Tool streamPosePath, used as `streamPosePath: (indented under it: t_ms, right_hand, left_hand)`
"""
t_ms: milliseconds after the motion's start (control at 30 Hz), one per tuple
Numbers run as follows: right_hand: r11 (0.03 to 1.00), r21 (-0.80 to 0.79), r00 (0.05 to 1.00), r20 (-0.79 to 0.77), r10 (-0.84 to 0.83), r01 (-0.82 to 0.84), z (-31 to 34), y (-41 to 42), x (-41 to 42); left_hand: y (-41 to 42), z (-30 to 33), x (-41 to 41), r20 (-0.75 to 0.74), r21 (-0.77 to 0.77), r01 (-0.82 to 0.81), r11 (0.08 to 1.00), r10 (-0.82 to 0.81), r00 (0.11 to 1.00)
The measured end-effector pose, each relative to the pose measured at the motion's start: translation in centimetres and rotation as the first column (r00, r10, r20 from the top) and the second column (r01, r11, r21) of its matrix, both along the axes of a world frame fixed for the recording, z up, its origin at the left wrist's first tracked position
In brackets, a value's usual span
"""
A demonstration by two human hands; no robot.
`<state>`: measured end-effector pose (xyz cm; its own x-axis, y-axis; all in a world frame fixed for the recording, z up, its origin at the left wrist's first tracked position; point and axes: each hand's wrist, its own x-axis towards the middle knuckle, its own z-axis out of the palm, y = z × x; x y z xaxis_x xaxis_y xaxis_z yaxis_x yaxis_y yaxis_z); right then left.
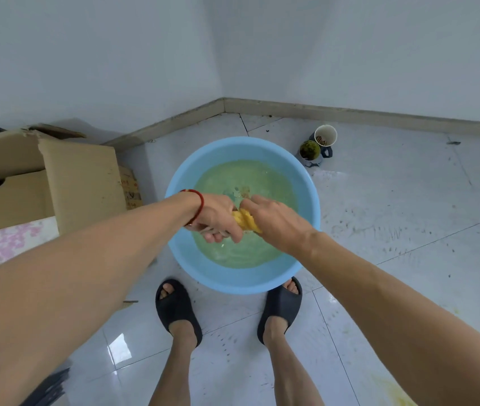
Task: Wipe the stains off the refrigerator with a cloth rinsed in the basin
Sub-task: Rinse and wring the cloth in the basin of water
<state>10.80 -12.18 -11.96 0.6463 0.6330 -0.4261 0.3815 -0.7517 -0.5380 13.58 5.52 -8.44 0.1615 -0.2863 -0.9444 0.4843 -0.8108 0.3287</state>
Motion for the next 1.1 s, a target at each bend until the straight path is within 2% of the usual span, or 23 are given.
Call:
streamPosePath:
  t_ms: [33, 67, 100, 133, 167, 233, 267, 333, 400, 433, 467, 533, 567, 600, 633, 667, 700, 767, 833, 900, 967, 1033, 1100]
  right_hand:
    - [0.999, 0.02, 0.999, -0.042, -0.026, 0.027, 0.3, -0.1, 0.0]
    - [0.996, 0.04, 0.986, -0.154, -0.071, 0.078, 0.8, -0.3, 0.1]
    - [0.981, 0.079, 0.929, -0.341, -0.142, 0.178, 1.2, -0.7, 0.2]
    - [0.932, 0.115, 0.787, -0.576, -0.22, 0.344, 1.9, -1.2, 0.3]
    - [0.826, 0.114, 0.571, -0.774, -0.275, 0.552, 2.7, -1.6, 0.2]
    - [0.545, -0.021, 0.188, -0.927, -0.324, 0.838, 3.4, -1.8, -0.3]
    - [0.44, -0.092, 0.053, -0.95, -0.306, 0.893, 3.5, -1.6, -0.7]
    - [0.345, -0.166, -0.142, -0.985, -0.095, 0.924, 3.4, -0.4, -1.9]
    - [0.301, -0.207, -0.279, -0.935, 0.219, 0.931, 3.3, 0.9, -3.0]
    - [0.303, -0.2, -0.298, -0.898, 0.325, 0.932, 3.4, 1.2, -3.2]
    - [0.326, -0.166, -0.286, -0.886, 0.366, 0.931, 3.6, 1.3, -3.1]
    - [0.403, -0.097, -0.236, -0.921, 0.311, 0.91, 3.7, 1.4, -2.5]
    - [0.463, -0.085, -0.204, -0.955, 0.213, 0.882, 3.7, 1.4, -2.2]
    - [0.543, -0.061, -0.125, -0.989, 0.08, 0.837, 3.6, 1.5, -1.8]
    - [0.649, -0.027, 0.022, -0.998, -0.067, 0.76, 3.6, 1.6, -1.5]
    - [0.761, -0.013, 0.218, -0.955, -0.202, 0.649, 3.6, 1.7, -1.1]
    - [0.846, -0.031, 0.417, -0.86, -0.295, 0.533, 3.7, 1.9, -0.7]
    - [0.93, -0.068, 0.714, -0.622, -0.322, 0.36, 3.7, 2.1, 0.0]
    - [0.978, -0.08, 0.886, -0.414, -0.209, 0.193, 3.7, 2.2, 0.5]
    - [0.993, -0.106, 0.955, -0.285, -0.081, 0.052, 3.4, 2.1, 0.8]
    - [0.99, -0.132, 0.988, -0.148, 0.032, -0.052, 3.0, 2.1, 1.0]
    - [0.983, -0.147, 0.994, 0.001, 0.112, -0.111, 2.7, 2.3, 1.0]
    - [0.993, -0.11, 0.998, -0.026, 0.05, -0.052, 2.6, 2.6, 0.9]
  left_hand:
    - [0.3, 0.0, 0.1, -0.002, -0.027, -0.027, 0.999, 0.027, 1.0]
    - [0.5, 0.1, 0.2, 0.058, -0.025, 0.007, 1.0, -0.005, 0.998]
    - [0.5, 0.2, 0.1, 0.161, 0.0, 0.105, 0.994, -0.103, 0.982]
    - [0.6, 0.3, 0.0, 0.265, 0.024, 0.196, 0.98, -0.195, 0.944]
    - [0.9, 0.3, -0.1, 0.348, 0.015, 0.244, 0.97, -0.234, 0.908]
    - [1.9, 0.2, -0.2, 0.474, -0.061, 0.255, 0.965, -0.197, 0.858]
    - [2.3, 0.3, -0.3, 0.578, -0.081, 0.285, 0.955, -0.188, 0.794]
    - [2.6, 0.1, -0.6, 0.834, -0.024, 0.43, 0.902, -0.219, 0.506]
    - [2.6, -0.4, -1.0, 0.938, 0.113, 0.534, 0.838, -0.267, 0.221]
    - [2.6, -0.4, -1.1, 0.953, 0.158, 0.549, 0.821, -0.273, 0.133]
    - [2.9, -0.4, -1.0, 0.958, 0.196, 0.556, 0.808, -0.279, 0.069]
    - [3.3, -0.5, -0.6, 0.949, 0.262, 0.552, 0.791, -0.316, 0.002]
    - [3.3, -0.5, -0.4, 0.934, 0.295, 0.561, 0.774, -0.358, 0.004]
    - [3.0, -0.3, -0.2, 0.892, 0.349, 0.579, 0.737, -0.451, 0.037]
    - [2.3, 0.2, -0.1, 0.807, 0.411, 0.609, 0.679, -0.581, 0.103]
    - [1.5, 0.5, -0.1, 0.712, 0.46, 0.626, 0.629, -0.683, 0.162]
    - [0.8, 0.5, -0.2, 0.653, 0.478, 0.621, 0.622, -0.724, 0.223]
    - [-0.2, 0.3, -0.2, 0.575, 0.433, 0.581, 0.689, -0.708, 0.411]
    - [-0.9, -0.3, -0.2, 0.488, 0.331, 0.515, 0.79, -0.611, 0.624]
    - [-1.2, -0.5, -0.1, 0.346, 0.232, 0.435, 0.87, -0.491, 0.799]
    - [-0.8, -0.4, 0.1, 0.105, 0.124, 0.293, 0.948, -0.306, 0.946]
    - [0.1, -0.3, 0.4, -0.062, 0.047, 0.143, 0.989, -0.14, 0.988]
    - [0.8, -0.5, 0.7, -0.018, 0.058, 0.128, 0.99, -0.127, 0.992]
